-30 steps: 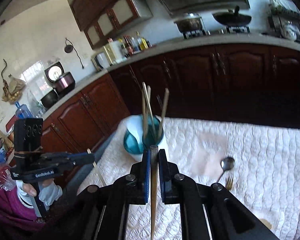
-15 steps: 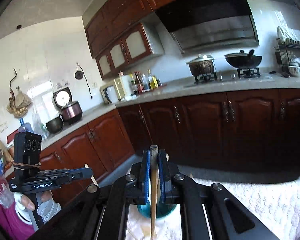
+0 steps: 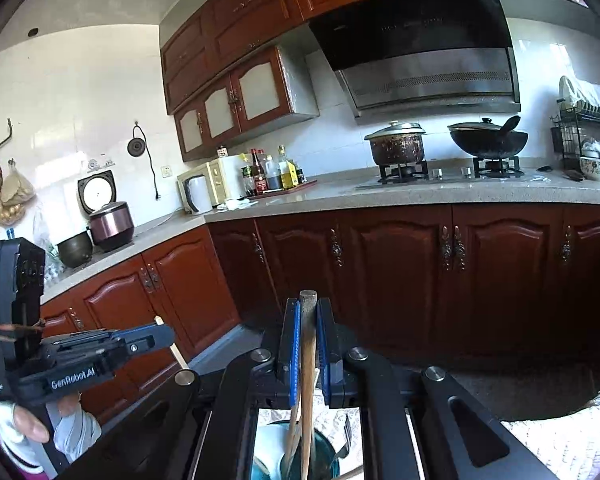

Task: Organize utensils
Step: 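Lower both chopsticks into the teal-rimmed holder and open both grippers, then withdraw both grippers from the holder toward the silver spoon and gold fork, then grasp the silver spoon with the left gripper while the right gripper grasps the gold fork, then lift the silver spoon and gold fork with both grippers over the holder, then lower the spoon and fork into the holder and open both grippers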

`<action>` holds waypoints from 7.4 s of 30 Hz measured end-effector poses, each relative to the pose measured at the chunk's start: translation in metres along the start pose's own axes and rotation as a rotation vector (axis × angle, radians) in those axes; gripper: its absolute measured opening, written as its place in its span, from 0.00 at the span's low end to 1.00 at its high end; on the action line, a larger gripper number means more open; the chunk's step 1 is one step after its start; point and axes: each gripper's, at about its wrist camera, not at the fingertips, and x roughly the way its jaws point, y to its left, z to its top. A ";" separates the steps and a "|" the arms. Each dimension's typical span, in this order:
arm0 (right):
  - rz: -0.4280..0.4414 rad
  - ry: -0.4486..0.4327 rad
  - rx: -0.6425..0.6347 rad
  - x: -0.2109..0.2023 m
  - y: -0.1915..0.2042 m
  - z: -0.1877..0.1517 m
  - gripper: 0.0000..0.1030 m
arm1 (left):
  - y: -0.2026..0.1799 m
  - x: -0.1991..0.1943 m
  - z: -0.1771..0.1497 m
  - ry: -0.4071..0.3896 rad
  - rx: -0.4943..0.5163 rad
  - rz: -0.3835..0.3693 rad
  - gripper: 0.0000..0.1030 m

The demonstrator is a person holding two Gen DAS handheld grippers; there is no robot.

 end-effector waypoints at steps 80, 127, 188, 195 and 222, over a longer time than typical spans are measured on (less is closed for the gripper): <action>-0.244 0.542 0.289 -0.079 -0.145 -0.245 0.35 | -0.113 0.057 -0.197 0.421 0.077 -0.036 0.57; -0.170 0.644 0.271 -0.060 -0.189 -0.260 0.22 | -0.096 0.099 -0.241 0.611 0.038 -0.230 0.57; 0.006 0.218 0.094 -0.078 -0.071 -0.097 0.01 | -0.014 -0.028 -0.085 0.095 0.054 -0.078 0.01; -0.079 0.176 -0.024 -0.037 -0.028 -0.071 0.01 | -0.010 -0.020 -0.059 -0.067 0.095 0.144 0.01; -0.053 0.356 -0.012 0.036 -0.030 -0.148 0.02 | -0.051 0.053 -0.155 0.016 0.240 0.254 0.02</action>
